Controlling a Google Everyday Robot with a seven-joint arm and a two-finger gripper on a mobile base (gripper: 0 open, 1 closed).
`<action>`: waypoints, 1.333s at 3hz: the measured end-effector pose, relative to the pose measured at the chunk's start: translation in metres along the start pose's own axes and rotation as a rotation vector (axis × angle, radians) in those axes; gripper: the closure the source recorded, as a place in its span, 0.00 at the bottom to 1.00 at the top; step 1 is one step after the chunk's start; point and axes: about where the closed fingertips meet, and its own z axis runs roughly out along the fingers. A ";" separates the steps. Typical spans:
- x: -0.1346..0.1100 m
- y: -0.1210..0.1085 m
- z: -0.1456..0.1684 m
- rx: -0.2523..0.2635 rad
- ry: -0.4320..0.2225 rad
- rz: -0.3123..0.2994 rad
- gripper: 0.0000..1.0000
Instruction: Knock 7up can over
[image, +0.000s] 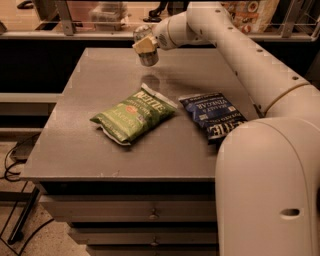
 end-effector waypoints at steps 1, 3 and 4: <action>-0.004 -0.012 -0.019 0.047 0.053 -0.064 1.00; -0.005 -0.011 -0.015 0.057 0.082 -0.103 1.00; -0.008 -0.008 -0.014 0.065 0.106 -0.139 1.00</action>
Offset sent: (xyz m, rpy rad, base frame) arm -0.0013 -0.0137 0.0117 -0.0669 -0.0274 -0.0173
